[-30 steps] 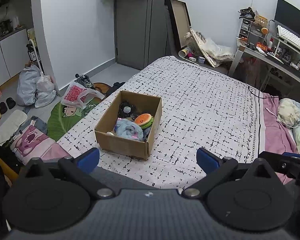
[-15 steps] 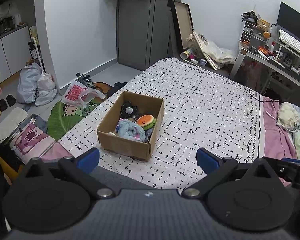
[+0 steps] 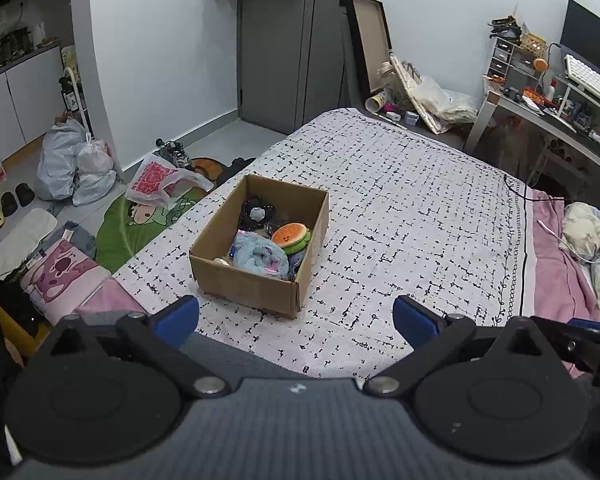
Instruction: Organize soft objects
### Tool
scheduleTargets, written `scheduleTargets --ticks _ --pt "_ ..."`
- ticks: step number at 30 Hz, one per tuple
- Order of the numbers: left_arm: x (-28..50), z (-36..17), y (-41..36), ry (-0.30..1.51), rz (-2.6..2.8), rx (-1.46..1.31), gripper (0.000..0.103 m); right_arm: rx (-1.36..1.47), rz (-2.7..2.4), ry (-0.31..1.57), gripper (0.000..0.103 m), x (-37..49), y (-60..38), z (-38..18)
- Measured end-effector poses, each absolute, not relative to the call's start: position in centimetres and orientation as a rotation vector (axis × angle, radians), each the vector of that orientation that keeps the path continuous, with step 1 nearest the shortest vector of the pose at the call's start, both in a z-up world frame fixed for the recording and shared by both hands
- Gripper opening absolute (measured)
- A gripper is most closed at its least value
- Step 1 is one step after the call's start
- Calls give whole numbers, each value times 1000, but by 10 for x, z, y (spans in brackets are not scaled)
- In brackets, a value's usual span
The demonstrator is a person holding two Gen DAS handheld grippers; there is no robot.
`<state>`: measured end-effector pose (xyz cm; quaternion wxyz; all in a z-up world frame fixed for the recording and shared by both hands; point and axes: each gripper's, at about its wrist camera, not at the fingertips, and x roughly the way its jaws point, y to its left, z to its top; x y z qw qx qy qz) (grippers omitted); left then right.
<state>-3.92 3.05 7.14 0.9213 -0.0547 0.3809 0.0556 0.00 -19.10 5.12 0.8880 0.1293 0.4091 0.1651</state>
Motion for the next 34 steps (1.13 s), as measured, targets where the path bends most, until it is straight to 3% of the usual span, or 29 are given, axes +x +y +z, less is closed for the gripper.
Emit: scheduleTargets --ticks 34 --pt "-29 55 22 785 86 -87 102 295 372 848 103 5 -194 45"
